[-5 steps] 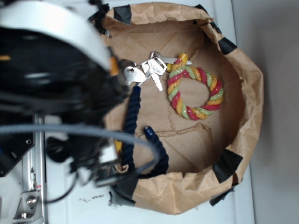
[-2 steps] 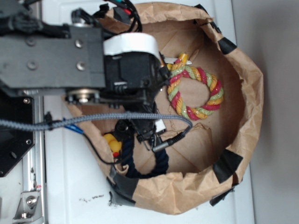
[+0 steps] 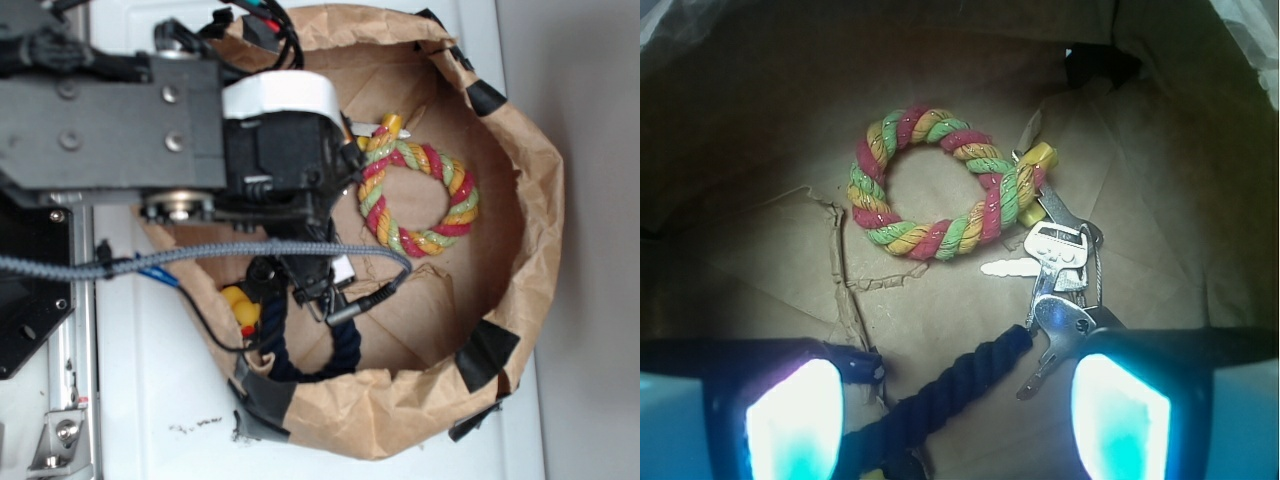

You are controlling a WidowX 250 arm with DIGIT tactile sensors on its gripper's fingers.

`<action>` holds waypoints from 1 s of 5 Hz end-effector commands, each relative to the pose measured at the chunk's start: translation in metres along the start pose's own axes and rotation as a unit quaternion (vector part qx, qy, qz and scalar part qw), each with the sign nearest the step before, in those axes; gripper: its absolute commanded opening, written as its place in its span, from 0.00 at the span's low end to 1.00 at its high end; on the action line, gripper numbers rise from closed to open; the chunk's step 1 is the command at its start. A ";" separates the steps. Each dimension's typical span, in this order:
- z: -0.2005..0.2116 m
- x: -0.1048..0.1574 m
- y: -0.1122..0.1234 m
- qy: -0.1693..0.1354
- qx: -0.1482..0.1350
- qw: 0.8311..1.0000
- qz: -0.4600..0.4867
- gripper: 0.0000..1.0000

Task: Grab the silver keys.

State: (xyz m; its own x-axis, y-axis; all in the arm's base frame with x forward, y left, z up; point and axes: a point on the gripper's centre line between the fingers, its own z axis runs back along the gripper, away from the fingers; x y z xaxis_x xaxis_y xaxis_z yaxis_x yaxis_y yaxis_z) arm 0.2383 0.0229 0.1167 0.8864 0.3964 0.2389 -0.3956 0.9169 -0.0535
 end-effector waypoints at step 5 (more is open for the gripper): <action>-0.021 0.020 0.057 -0.016 0.007 0.999 0.033 1.00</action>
State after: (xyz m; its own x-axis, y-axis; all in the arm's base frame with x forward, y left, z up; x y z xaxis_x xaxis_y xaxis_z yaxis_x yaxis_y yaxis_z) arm 0.2354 0.0778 0.0862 0.8616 0.4522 0.2306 -0.4534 0.8899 -0.0511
